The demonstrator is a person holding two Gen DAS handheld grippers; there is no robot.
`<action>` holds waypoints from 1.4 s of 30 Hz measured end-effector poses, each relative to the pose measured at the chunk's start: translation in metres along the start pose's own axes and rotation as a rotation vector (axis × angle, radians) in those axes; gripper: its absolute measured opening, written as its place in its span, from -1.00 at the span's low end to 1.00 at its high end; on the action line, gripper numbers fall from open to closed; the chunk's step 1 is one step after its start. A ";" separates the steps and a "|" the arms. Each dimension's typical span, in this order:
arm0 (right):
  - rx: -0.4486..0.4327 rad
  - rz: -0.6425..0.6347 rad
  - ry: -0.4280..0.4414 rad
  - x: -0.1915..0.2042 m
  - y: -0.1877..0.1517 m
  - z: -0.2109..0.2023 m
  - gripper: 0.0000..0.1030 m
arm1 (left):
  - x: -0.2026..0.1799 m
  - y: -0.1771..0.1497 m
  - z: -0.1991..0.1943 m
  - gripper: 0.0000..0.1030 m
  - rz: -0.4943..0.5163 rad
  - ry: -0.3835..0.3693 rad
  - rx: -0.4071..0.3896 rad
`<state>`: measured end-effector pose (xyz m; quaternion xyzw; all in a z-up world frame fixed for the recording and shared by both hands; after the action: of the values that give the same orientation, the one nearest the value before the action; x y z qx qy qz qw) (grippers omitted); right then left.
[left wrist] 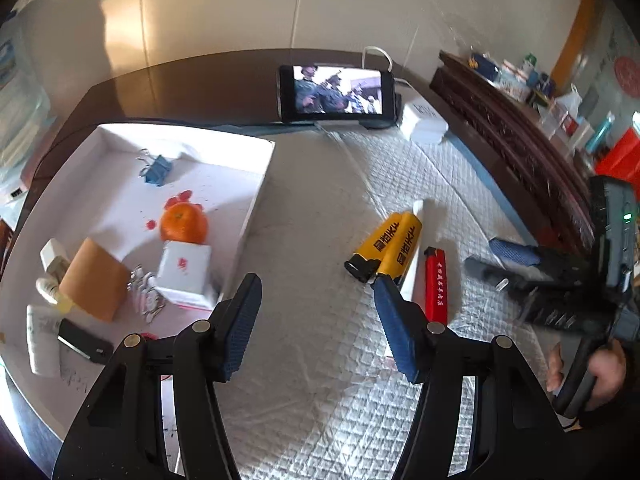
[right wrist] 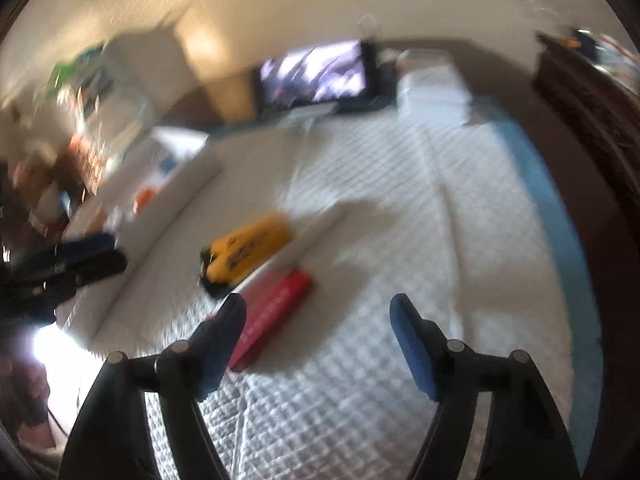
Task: Organize rigid objects
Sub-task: 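Grasp the red lighter with the right gripper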
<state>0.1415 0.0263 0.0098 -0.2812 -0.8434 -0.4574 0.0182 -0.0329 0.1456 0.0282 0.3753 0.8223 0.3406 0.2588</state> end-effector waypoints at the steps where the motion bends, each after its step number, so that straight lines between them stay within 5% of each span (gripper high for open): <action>1: -0.031 0.015 -0.004 -0.004 0.007 -0.007 0.47 | 0.001 0.001 -0.002 0.14 -0.010 0.000 -0.005; 10: -0.129 0.095 -0.085 -0.023 0.053 -0.046 0.57 | -0.004 0.001 -0.004 0.14 -0.025 -0.018 -0.009; 20: -0.229 0.134 0.066 -0.006 0.074 -0.068 0.59 | -0.005 0.001 -0.007 0.14 -0.011 -0.012 -0.018; 22: -0.159 0.060 0.066 0.000 0.063 -0.049 0.98 | -0.008 0.000 -0.006 0.14 0.005 -0.025 -0.027; 24: 0.008 -0.050 0.061 0.010 0.036 -0.021 1.00 | -0.011 0.000 -0.004 0.14 0.043 -0.018 -0.040; 29: 0.149 -0.267 0.023 0.043 -0.016 0.009 0.99 | -0.008 -0.004 -0.004 0.15 0.053 0.005 -0.032; 32: 0.197 -0.290 0.059 0.052 -0.030 0.023 0.73 | -0.001 -0.006 -0.004 0.15 0.050 0.025 -0.020; 34: 0.219 -0.317 0.066 0.057 -0.036 0.032 0.39 | 0.004 -0.009 -0.005 0.15 0.038 0.035 -0.012; 42: 0.232 -0.355 0.039 0.062 -0.033 0.046 -0.16 | 0.009 -0.012 0.000 0.15 0.030 0.037 0.014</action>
<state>0.0836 0.0761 -0.0242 -0.1154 -0.9262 -0.3588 -0.0139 -0.0435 0.1469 0.0180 0.3832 0.8236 0.3456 0.2355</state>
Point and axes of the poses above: each gripper's, at about its wrist camera, not at the fingertips, and z roughly the way its jaws point, x to its left, y to its top, the point moved 6 cm from there along z, roughly the way its jaws point, and after that the axes turned 15 degrees about -x, right-handed, at the moved point
